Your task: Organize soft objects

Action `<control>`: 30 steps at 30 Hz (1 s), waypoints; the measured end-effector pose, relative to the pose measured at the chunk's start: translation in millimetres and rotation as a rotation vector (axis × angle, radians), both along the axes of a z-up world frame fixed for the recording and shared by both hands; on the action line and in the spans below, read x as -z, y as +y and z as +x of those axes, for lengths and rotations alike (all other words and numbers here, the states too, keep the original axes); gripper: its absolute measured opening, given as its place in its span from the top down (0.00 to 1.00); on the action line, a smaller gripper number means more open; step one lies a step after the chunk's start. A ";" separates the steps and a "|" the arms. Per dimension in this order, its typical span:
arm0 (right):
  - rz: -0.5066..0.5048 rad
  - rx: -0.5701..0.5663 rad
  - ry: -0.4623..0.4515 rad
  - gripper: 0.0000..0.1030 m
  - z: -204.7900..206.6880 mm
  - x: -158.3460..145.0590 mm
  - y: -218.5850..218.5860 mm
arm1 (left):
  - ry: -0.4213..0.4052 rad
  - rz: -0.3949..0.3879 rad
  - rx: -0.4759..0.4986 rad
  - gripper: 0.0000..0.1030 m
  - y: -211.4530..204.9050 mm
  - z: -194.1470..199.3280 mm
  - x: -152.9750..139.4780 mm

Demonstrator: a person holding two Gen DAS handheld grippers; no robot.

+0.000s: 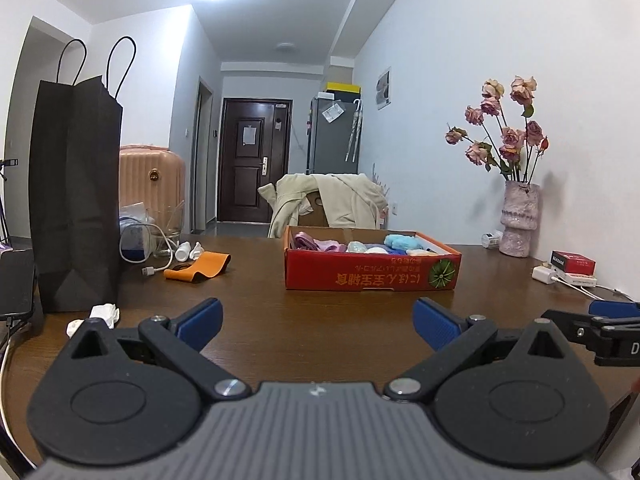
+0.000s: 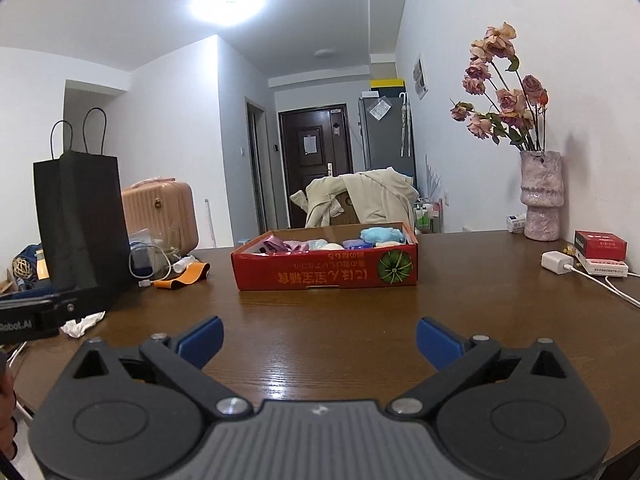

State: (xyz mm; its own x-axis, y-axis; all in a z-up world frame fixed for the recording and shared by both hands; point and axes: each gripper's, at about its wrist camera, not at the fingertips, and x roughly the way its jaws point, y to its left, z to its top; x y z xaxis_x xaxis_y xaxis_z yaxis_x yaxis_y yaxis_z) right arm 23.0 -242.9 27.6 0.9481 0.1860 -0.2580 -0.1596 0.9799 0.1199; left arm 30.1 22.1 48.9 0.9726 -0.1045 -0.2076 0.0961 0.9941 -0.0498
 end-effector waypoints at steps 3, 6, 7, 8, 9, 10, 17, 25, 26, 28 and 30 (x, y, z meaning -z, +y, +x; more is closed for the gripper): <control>-0.001 -0.011 -0.003 0.00 -1.6 -0.6 2.0 | -0.005 -0.003 -0.009 0.00 2.4 -1.1 -0.7; -0.006 -0.013 -0.010 0.00 -2.0 -2.4 2.9 | -0.007 -0.001 -0.009 0.00 2.4 -1.7 -1.1; -0.004 -0.011 -0.011 0.00 -2.1 -2.7 3.1 | -0.009 0.000 -0.007 0.00 2.4 -1.8 -1.3; -0.003 -0.008 -0.012 0.00 -2.1 -2.4 2.9 | -0.011 0.001 -0.008 0.00 2.6 -1.9 -1.4; -0.002 -0.008 -0.009 0.00 -1.4 -3.0 2.8 | -0.013 0.003 -0.010 0.00 2.3 -1.9 -2.0; 0.000 -0.007 -0.006 0.00 -0.5 -2.9 2.3 | -0.014 0.004 -0.010 0.00 2.7 -2.2 -1.9; 0.013 0.008 0.013 0.00 2.4 -0.5 -0.1 | -0.014 0.012 0.000 0.00 0.4 -1.8 -2.4; 0.014 0.006 0.010 0.00 2.5 -1.0 0.2 | -0.015 0.014 0.002 0.00 0.0 -1.8 -2.9; 0.015 0.006 0.009 0.00 2.2 -1.0 0.1 | -0.014 0.014 0.002 0.00 0.3 -1.7 -2.9; 0.015 0.006 0.008 0.00 2.0 -1.0 0.2 | -0.014 0.015 0.003 0.00 0.4 -1.7 -2.9; 0.018 0.009 0.005 0.00 1.3 -1.0 0.0 | -0.015 0.015 0.002 0.00 0.1 -1.8 -3.0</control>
